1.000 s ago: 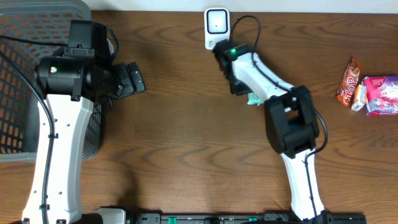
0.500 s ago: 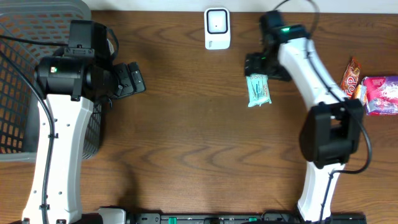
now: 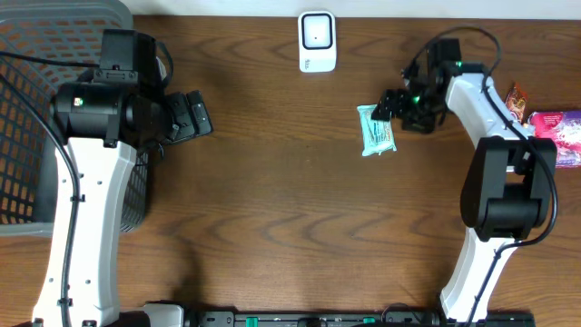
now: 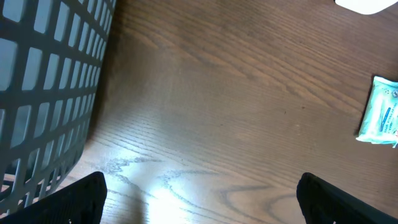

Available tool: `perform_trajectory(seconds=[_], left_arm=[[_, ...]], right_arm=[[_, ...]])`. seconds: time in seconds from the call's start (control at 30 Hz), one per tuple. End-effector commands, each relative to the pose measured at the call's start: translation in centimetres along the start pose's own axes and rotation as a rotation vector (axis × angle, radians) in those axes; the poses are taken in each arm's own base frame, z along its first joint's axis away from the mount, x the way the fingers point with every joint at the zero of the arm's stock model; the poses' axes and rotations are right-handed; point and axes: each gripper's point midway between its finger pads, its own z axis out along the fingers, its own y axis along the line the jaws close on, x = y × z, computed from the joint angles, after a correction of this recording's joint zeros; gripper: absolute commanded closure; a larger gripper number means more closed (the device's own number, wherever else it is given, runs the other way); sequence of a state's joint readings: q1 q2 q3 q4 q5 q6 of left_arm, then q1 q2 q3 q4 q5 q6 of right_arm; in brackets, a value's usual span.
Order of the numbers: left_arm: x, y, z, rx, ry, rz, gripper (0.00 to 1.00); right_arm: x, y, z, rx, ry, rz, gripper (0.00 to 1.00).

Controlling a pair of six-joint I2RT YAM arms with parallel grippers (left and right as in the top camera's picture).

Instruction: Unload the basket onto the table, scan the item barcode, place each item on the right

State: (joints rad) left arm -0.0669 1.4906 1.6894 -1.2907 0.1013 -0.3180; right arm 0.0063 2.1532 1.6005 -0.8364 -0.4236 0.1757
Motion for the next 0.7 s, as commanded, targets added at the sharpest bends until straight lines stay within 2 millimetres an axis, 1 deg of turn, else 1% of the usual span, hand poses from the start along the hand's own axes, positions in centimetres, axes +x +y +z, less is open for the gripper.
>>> perform_trajectory(seconds=[0.0,0.07,0.1,0.13,0.2,0.3,0.4,0.53,0.67], left_arm=[[0.0,0.3,-0.1,-0.009,-0.004,-0.012,0.02],[0.0,0.3,-0.1,-0.009,-0.004,-0.012,0.02],[0.0,0.3,-0.1,-0.009,-0.005,-0.012,0.02],[0.0,0.3,-0.1,-0.009,-0.005,-0.012,0.02],[0.0,0.3,-0.1,-0.009,-0.004,-0.012,0.02],[0.0,0.3,-0.1,-0.009,-0.004,-0.012,0.02],[0.0,0.3,-0.1,-0.009,-0.005,-0.012,0.02],[0.0,0.3,-0.1,-0.009,-0.005,-0.012,0.02],[0.0,0.3,-0.1,-0.009,-0.005,-0.012,0.02]], right_arm=[[1.9,0.3,2.2,-0.080,0.052,0.013,0.27],[2.4,-0.2,3.1,-0.083,0.047,0.033,0.45],[2.5,-0.3,3.4,-0.086,0.046,0.039,0.65],[2.7,-0.4,3.7,-0.088,0.045,0.047,0.78],[2.9,0.2,4.0,-0.120,0.045,0.038,0.99],[2.4,2.4,3.9,-0.213,0.033,0.030,0.99],[0.9,5.5,3.2,-0.333,0.002,0.034,0.99],[-2.9,10.5,0.9,-0.490,-0.088,0.039,0.99],[-7.2,15.9,-2.4,-0.598,-0.230,0.001,0.99]])
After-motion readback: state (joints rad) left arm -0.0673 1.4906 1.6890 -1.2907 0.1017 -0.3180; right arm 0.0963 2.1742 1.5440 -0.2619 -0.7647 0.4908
